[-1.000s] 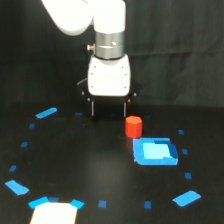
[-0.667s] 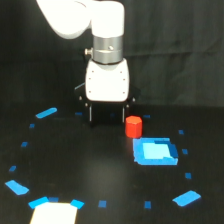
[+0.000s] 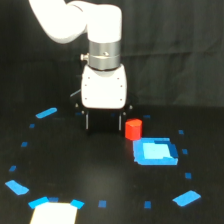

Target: Pick up the red object from the table

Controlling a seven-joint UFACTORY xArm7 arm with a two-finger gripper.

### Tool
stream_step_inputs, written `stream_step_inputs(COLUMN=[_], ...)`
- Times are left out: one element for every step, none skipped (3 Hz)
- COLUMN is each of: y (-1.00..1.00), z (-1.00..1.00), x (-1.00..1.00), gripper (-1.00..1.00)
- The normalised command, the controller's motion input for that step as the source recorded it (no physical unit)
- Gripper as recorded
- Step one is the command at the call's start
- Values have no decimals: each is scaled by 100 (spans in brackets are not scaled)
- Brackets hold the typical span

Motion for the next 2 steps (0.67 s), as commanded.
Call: stream_step_inputs(y=[-42,100], z=[-95,-61], x=[-100,100], gripper=[100,96])
